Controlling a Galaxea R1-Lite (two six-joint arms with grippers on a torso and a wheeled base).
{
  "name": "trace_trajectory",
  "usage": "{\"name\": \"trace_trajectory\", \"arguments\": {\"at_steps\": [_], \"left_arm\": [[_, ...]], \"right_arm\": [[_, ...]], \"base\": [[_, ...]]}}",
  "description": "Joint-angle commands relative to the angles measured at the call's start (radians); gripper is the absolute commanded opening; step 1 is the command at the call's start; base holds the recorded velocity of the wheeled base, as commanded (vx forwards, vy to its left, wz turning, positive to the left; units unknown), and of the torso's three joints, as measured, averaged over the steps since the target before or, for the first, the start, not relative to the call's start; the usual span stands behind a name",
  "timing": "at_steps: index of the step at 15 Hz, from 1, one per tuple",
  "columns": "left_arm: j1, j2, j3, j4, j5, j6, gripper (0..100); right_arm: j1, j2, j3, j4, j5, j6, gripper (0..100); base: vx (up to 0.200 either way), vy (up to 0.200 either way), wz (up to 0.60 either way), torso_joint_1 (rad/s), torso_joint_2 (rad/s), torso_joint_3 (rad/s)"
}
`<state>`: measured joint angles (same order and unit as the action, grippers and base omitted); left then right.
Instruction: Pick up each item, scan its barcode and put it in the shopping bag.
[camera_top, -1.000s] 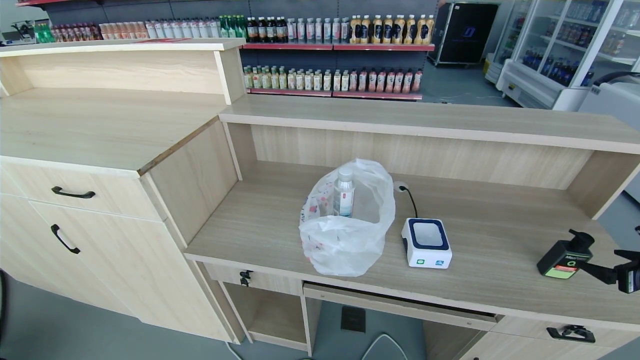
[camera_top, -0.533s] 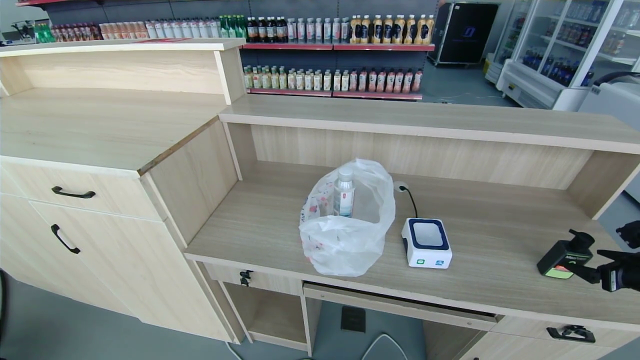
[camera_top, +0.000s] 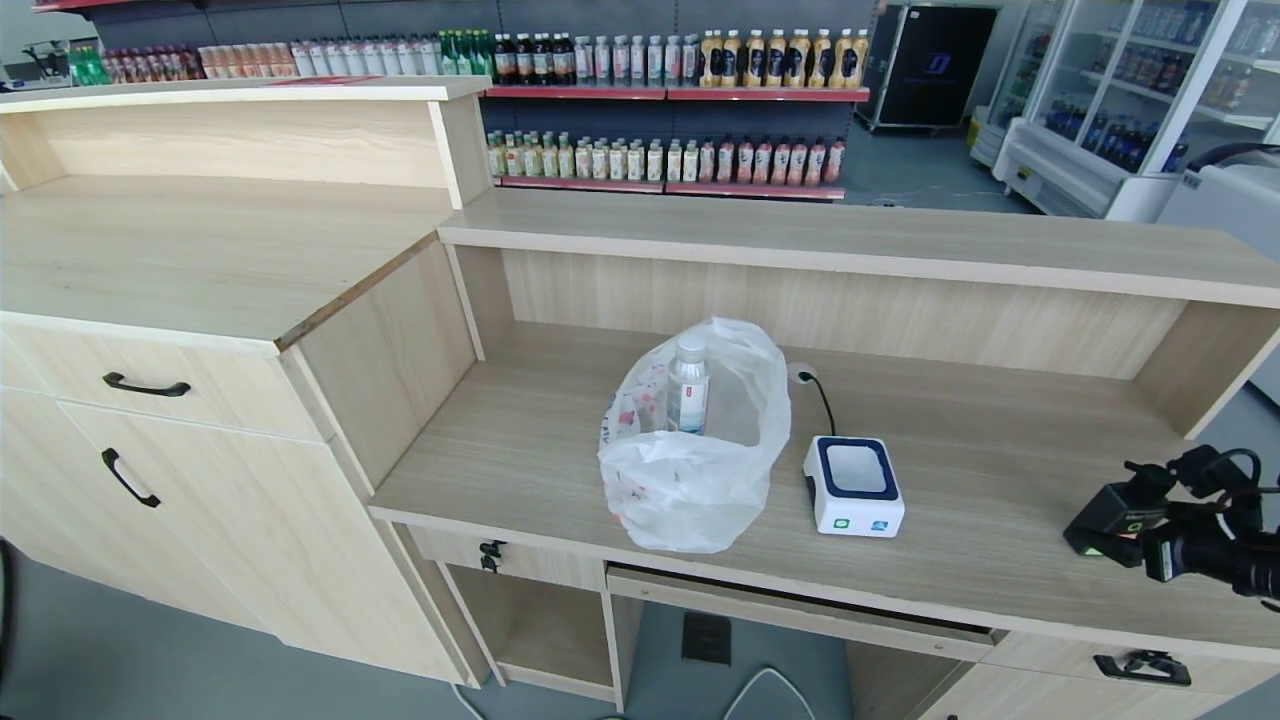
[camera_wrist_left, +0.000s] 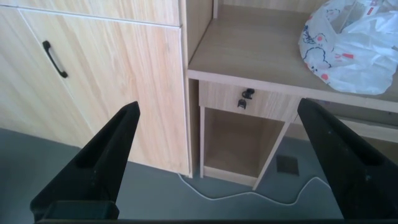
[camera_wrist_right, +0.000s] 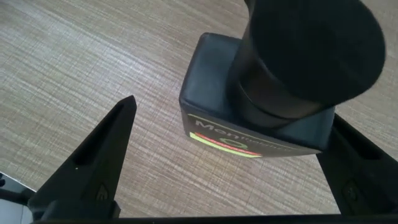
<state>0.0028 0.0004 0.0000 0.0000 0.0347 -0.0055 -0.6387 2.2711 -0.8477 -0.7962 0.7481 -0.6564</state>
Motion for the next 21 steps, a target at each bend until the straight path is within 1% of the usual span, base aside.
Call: {"name": "trace_trajectory", "arguments": {"at_steps": [1, 8, 18, 19, 21], "left_arm": [[0.0, 0.0, 0.0, 0.0, 0.001, -0.001, 100], [0.0, 0.0, 0.0, 0.0, 0.001, -0.001, 100], [0.0, 0.0, 0.0, 0.0, 0.001, -0.001, 100], [-0.001, 0.0, 0.0, 0.0, 0.001, -0.001, 100], [0.0, 0.0, 0.0, 0.0, 0.001, -0.001, 100]], "right_arm": [[0.007, 0.028, -0.018, -0.008, 0.0, 0.0, 100], [0.016, 0.039, -0.03, -0.011, 0.0, 0.001, 100], [0.062, 0.058, -0.034, -0.031, 0.002, 0.001, 100], [0.063, 0.061, -0.033, -0.04, 0.002, 0.001, 0], [0.065, 0.061, -0.031, -0.044, 0.002, 0.001, 0]], "base": [[0.0, 0.0, 0.0, 0.0, 0.0, 0.0], [0.0, 0.0, 0.0, 0.0, 0.0, 0.0], [0.0, 0.0, 0.0, 0.0, 0.0, 0.0], [0.0, 0.0, 0.0, 0.0, 0.0, 0.0], [0.0, 0.0, 0.0, 0.0, 0.0, 0.0]]}}
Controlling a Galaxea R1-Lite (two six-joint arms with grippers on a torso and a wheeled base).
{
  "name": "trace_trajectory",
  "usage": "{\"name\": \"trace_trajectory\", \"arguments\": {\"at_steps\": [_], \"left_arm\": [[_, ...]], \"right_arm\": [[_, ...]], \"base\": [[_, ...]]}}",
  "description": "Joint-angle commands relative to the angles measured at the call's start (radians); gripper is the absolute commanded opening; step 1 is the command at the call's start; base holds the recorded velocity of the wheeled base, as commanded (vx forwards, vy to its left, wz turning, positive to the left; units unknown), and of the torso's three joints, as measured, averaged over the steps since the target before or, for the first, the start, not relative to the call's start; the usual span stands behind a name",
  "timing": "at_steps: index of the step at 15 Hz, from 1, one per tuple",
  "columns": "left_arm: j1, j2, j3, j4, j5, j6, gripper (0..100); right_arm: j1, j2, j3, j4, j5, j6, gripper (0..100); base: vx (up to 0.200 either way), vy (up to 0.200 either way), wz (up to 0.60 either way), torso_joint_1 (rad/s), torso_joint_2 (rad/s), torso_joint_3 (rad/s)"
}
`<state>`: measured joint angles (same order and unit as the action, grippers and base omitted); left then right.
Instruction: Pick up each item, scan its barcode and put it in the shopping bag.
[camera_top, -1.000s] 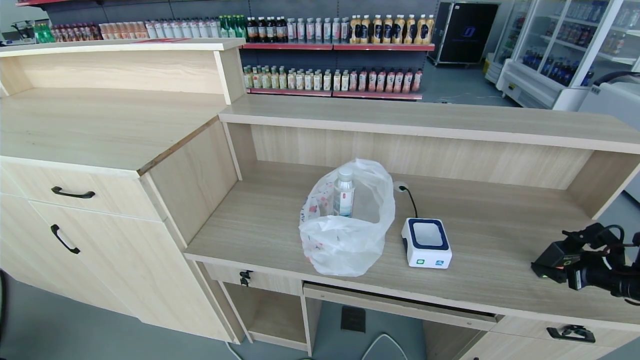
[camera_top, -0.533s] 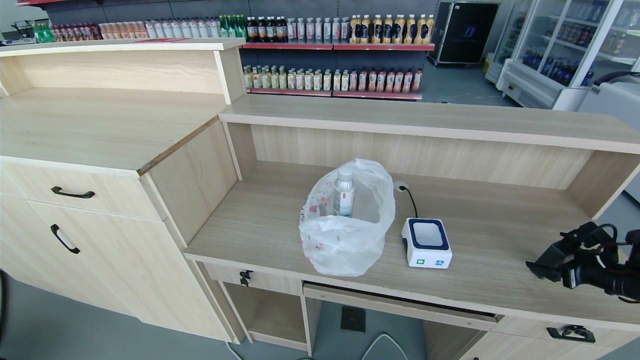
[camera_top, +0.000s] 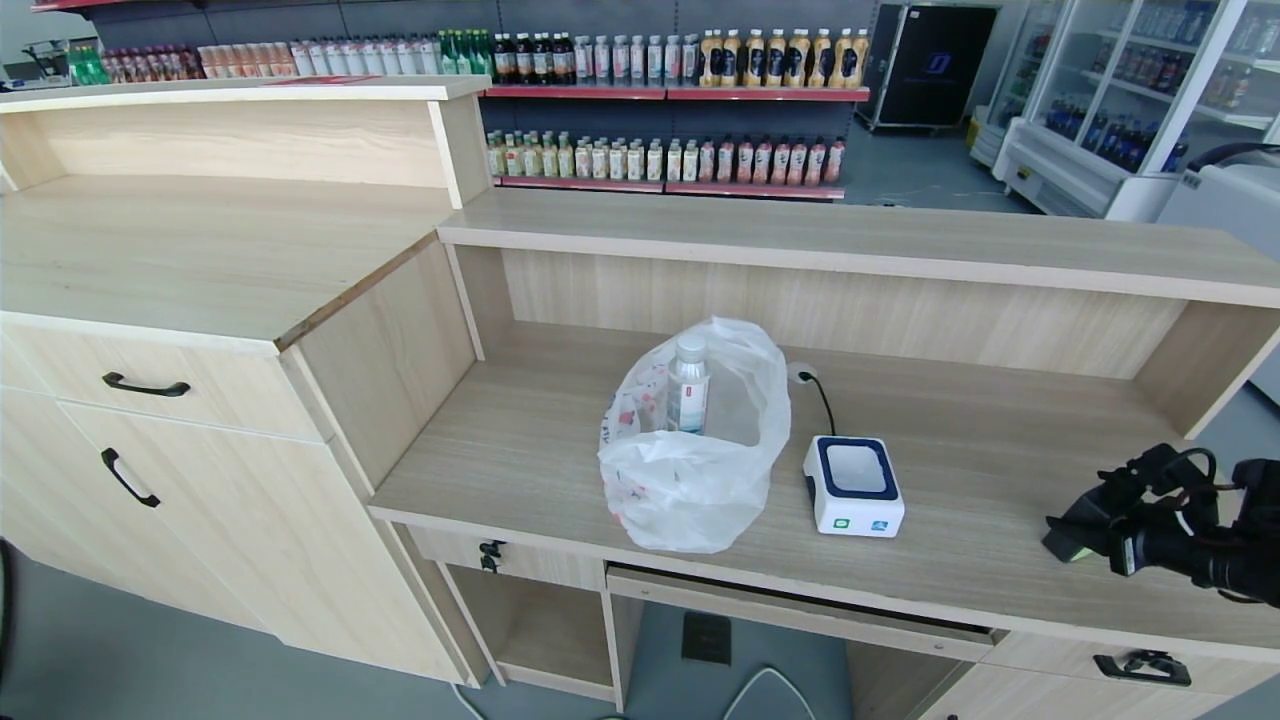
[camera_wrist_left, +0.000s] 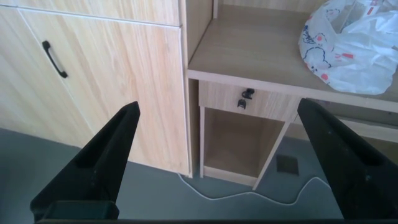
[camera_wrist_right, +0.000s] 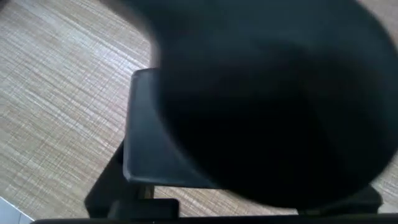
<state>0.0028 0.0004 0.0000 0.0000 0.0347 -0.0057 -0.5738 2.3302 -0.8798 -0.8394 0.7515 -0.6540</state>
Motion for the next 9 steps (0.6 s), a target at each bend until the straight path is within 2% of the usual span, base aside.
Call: {"name": "trace_trajectory", "arguments": {"at_steps": [1, 6, 8, 9], "left_arm": [[0.0, 0.0, 0.0, 0.0, 0.001, 0.0, 100], [0.0, 0.0, 0.0, 0.0, 0.001, 0.0, 100], [0.0, 0.0, 0.0, 0.0, 0.001, 0.0, 100], [0.0, 0.0, 0.0, 0.0, 0.001, 0.0, 100]], "right_arm": [[0.0, 0.0, 0.001, -0.003, -0.001, -0.001, 0], [0.002, -0.083, 0.016, -0.023, -0.001, -0.003, 0], [0.005, -0.183, 0.031, -0.02, 0.0, -0.003, 0], [0.015, -0.333, 0.044, -0.014, 0.031, -0.003, 0]], "base": [[0.0, 0.0, 0.0, 0.0, 0.0, 0.0], [0.0, 0.0, 0.0, 0.0, 0.0, 0.0], [0.0, 0.0, 0.0, 0.0, 0.0, 0.0], [0.0, 0.0, 0.0, 0.0, 0.0, 0.0]]}}
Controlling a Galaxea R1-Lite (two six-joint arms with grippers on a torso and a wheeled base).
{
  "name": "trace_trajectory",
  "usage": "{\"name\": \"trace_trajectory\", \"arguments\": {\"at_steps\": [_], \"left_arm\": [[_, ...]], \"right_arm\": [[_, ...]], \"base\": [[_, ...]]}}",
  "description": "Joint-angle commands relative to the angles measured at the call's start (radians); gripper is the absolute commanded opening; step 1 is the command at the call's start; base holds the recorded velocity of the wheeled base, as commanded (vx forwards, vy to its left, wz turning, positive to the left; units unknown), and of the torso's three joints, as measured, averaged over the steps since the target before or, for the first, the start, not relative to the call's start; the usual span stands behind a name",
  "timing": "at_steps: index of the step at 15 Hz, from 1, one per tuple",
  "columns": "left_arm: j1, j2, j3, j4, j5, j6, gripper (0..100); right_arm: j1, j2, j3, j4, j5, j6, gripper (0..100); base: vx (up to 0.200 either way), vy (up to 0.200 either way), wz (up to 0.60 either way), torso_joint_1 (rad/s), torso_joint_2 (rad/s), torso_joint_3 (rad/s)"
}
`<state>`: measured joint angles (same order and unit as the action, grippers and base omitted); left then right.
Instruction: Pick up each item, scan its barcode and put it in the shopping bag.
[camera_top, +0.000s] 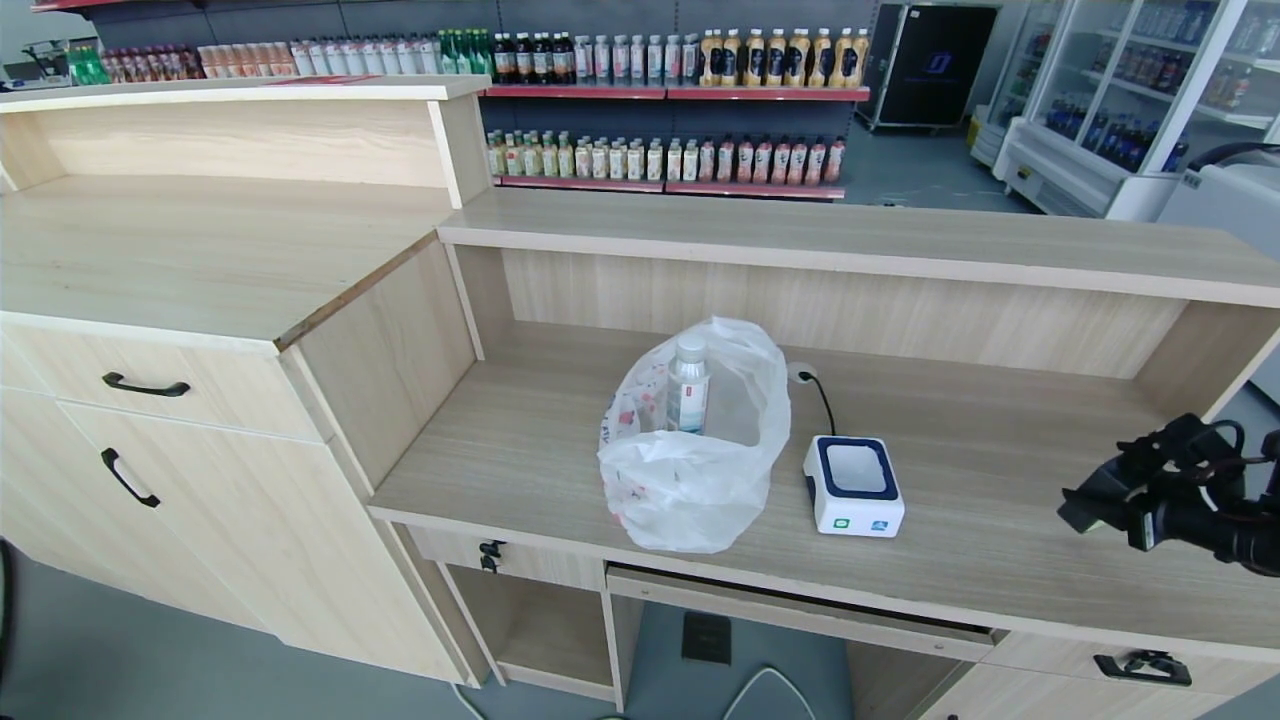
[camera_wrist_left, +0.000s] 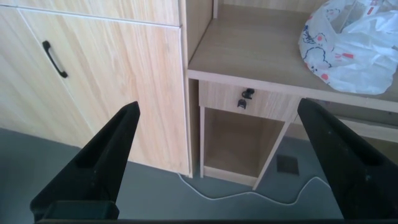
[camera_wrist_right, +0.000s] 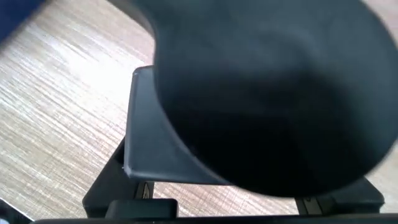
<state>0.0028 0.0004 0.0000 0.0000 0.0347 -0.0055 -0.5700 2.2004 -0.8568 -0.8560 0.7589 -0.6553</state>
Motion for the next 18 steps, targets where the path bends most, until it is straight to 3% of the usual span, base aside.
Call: {"name": "trace_trajectory", "arguments": {"at_steps": [1, 5, 7, 9, 13, 15, 18], "left_arm": [[0.0, 0.0, 0.0, 0.0, 0.001, -0.001, 100], [0.0, 0.0, 0.0, 0.0, 0.001, -0.001, 100], [0.0, 0.0, 0.0, 0.0, 0.001, -0.001, 100], [0.0, 0.0, 0.0, 0.0, 0.001, -0.001, 100], [0.0, 0.0, 0.0, 0.0, 0.001, -0.001, 100], [0.0, 0.0, 0.0, 0.0, 0.001, -0.001, 100], [-0.001, 0.0, 0.0, 0.0, 0.001, -0.001, 100]], "right_arm": [[0.027, -0.323, 0.033, -0.005, 0.054, -0.012, 0], [0.124, -0.742, 0.168, -0.176, 0.088, -0.038, 0], [0.245, -0.828, 0.318, -0.477, 0.086, -0.083, 0], [0.4, -0.869, 0.436, -0.663, 0.094, -0.161, 0], [0.799, -0.835, 0.397, -0.686, 0.097, -0.365, 0], [0.973, -0.794, 0.352, -0.672, 0.091, -0.385, 0], [1.135, -0.737, 0.343, -0.667, 0.034, -0.395, 0]], "base": [[0.0, 0.0, 0.0, 0.0, 0.0, 0.0], [0.0, 0.0, 0.0, 0.0, 0.0, 0.0], [0.0, 0.0, 0.0, 0.0, 0.0, 0.0], [0.0, 0.0, 0.0, 0.0, 0.0, 0.0], [0.0, 0.0, 0.0, 0.0, 0.0, 0.0], [0.0, 0.0, 0.0, 0.0, 0.0, 0.0], [0.0, 0.0, 0.0, 0.0, 0.0, 0.0]]}}
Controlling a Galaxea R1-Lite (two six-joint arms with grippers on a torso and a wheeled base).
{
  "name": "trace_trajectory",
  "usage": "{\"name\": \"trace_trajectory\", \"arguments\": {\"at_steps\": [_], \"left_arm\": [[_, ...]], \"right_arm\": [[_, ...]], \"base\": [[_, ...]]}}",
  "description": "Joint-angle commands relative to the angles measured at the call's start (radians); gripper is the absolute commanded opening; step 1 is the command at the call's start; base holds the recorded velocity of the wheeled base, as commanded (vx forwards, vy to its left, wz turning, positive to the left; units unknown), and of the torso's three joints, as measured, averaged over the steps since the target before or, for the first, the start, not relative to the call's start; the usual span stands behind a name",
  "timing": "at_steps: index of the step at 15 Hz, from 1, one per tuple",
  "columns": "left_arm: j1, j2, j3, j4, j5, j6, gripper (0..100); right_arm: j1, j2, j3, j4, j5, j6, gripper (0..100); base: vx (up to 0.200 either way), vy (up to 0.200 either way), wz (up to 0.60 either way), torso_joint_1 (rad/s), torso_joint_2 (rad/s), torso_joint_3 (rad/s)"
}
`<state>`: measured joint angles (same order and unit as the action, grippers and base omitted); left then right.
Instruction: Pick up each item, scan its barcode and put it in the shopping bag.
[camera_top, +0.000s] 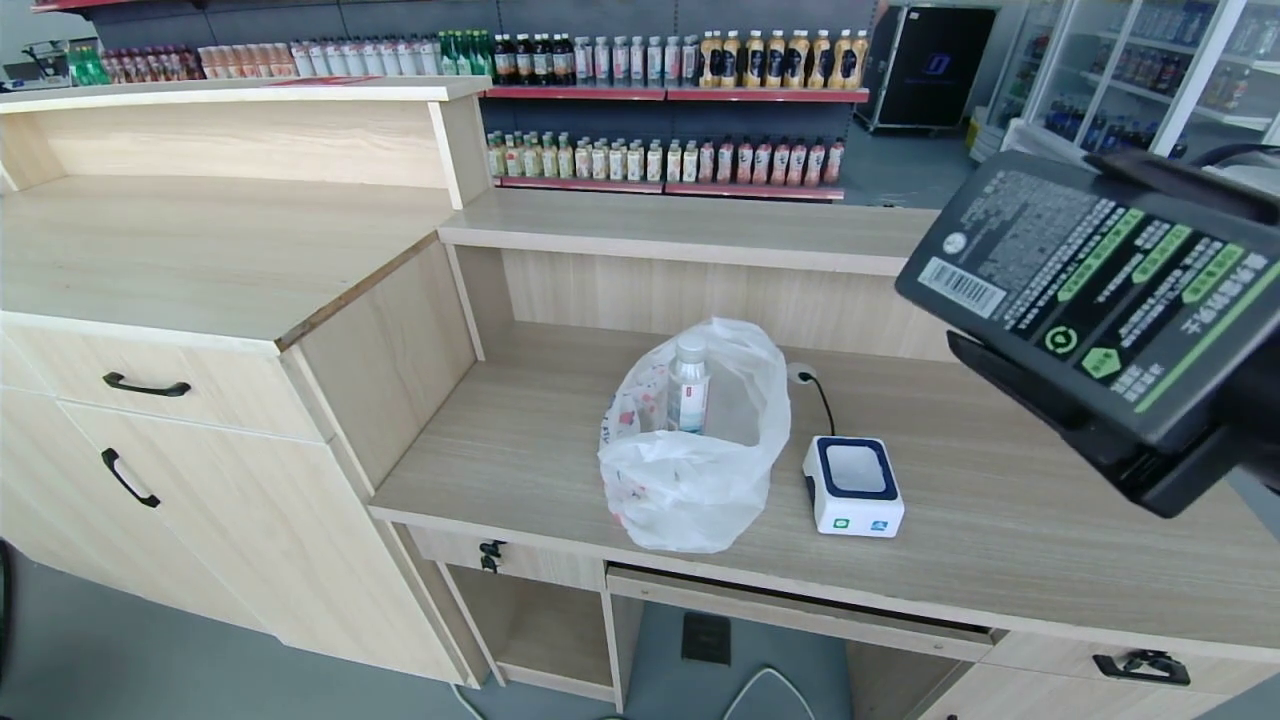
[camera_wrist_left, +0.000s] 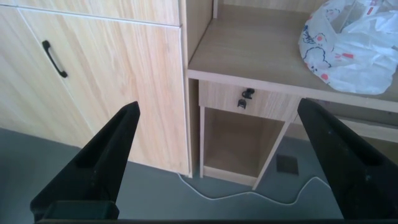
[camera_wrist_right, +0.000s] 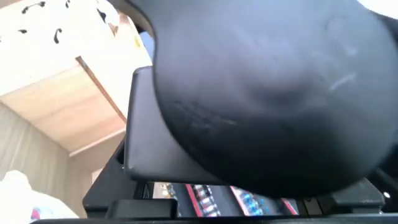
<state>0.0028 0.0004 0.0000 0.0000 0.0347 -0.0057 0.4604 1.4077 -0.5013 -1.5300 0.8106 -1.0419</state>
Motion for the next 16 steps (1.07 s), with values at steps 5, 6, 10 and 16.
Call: {"name": "trace_trajectory", "arguments": {"at_steps": [5, 6, 10, 16], "left_arm": [[0.0, 0.0, 0.0, 0.0, 0.001, 0.0, 100], [0.0, 0.0, 0.0, 0.0, 0.001, 0.0, 100], [0.0, 0.0, 0.0, 0.0, 0.001, 0.0, 100], [0.0, 0.0, 0.0, 0.0, 0.001, 0.0, 100]], "right_arm": [[0.259, 0.034, 0.04, 0.097, -0.021, -0.069, 0], [0.279, 0.033, 0.04, 0.103, -0.024, -0.069, 0], [0.296, -0.007, 0.05, 0.151, -0.036, -0.092, 0], [0.291, -0.044, 0.061, 0.186, -0.084, -0.089, 0]], "base": [[0.0, 0.0, 0.0, 0.0, 0.0, 0.0], [0.0, 0.0, 0.0, 0.0, 0.0, 0.0], [0.0, 0.0, 0.0, 0.0, 0.0, 0.0], [0.0, 0.0, 0.0, 0.0, 0.0, 0.0]]}}
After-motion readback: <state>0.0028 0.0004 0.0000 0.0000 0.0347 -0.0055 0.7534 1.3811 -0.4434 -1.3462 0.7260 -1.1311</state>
